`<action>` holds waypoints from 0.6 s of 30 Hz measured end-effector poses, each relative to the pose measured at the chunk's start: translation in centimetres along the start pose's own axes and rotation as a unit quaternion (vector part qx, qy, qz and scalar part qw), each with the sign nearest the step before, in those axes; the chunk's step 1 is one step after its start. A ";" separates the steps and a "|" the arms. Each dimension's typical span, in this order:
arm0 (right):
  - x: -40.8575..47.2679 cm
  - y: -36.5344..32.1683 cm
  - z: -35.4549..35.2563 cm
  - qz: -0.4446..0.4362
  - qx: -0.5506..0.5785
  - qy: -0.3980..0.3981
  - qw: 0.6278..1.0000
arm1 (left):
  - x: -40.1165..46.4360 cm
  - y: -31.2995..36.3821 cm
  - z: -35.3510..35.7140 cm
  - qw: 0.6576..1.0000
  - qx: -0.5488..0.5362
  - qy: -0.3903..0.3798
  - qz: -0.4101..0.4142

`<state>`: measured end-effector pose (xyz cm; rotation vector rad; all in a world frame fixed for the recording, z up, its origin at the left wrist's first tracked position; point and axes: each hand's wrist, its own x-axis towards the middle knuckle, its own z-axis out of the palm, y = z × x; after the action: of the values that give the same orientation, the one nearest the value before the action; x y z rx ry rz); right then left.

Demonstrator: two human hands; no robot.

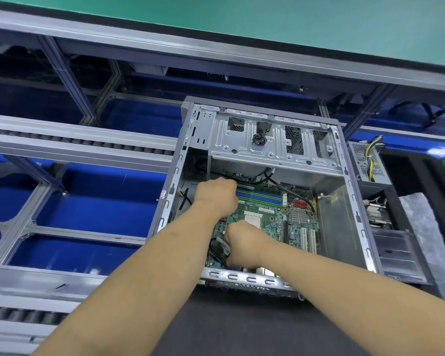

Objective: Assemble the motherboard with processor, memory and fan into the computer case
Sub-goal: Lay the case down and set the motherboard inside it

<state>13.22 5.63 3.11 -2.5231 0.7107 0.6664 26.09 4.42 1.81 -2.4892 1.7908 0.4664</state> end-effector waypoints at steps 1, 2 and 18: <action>0.0 0.0 0.0 0.001 0.001 0.000 1.000 | 0.0 0.0 0.0 1.000 -0.002 0.001 0.000; 0.0 0.0 0.0 0.001 -0.001 -0.002 1.000 | 0.0 0.0 0.0 1.000 -0.003 0.003 0.001; -0.6 3.2 0.2 -0.045 0.083 -0.003 0.995 | 0.0 -0.1 0.2 1.000 -0.014 0.006 0.010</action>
<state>10.91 3.45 2.40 -2.3836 0.6192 0.5588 26.13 4.45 1.56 -2.5006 1.8270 0.4800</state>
